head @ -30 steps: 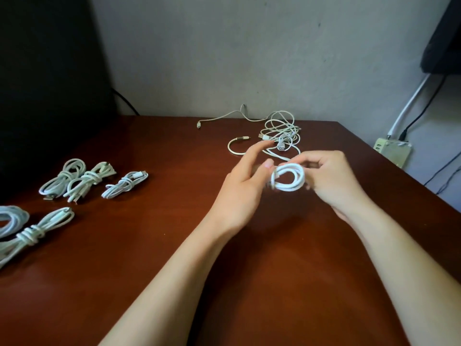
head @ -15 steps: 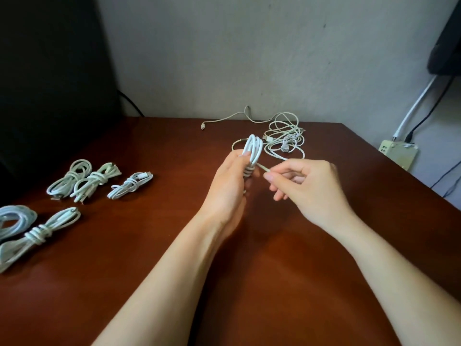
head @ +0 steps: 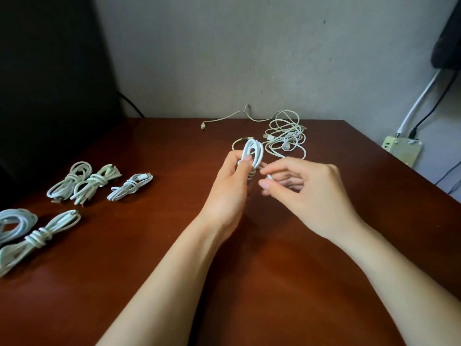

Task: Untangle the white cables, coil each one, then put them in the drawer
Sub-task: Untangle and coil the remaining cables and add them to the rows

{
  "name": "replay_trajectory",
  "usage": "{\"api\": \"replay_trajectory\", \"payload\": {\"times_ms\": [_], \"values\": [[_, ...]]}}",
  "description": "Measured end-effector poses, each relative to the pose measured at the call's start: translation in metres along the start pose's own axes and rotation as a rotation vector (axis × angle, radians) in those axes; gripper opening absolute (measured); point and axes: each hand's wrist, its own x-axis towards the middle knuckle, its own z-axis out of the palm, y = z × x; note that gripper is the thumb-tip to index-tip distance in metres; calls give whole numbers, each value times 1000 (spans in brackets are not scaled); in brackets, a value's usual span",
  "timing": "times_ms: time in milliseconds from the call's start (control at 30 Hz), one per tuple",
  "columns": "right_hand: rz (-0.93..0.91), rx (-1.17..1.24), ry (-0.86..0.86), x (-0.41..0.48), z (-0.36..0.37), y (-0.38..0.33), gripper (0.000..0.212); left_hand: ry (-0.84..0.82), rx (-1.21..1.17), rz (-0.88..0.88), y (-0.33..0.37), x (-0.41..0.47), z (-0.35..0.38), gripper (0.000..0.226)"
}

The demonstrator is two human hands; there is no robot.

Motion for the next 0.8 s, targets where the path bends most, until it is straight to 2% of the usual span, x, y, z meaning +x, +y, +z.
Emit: {"api": "replay_trajectory", "payload": {"times_ms": [133, 233, 300, 467, 600, 800], "values": [[14, 119, -125, -1, -3, -1, 24, 22, -70, -30, 1, 1, -1, 21], [-15, 76, -208, -2, -2, 3, 33, 37, -44, -25, 1, 1, 0, 19], [-25, 28, -196, -2, 0, 7, 34, 47, 7, -17, -3, 2, -1, 20], [-120, -42, -98, 1, -1, 13, 16, 9, 85, 1, -7, 2, 0, 17], [-43, 111, -65, 3, -1, 10, 12, -26, 104, 18, -8, 2, 3, 21], [78, 191, -70, 3, 2, 8, 22, -13, 162, 130, -13, 2, 5, 15]]}}
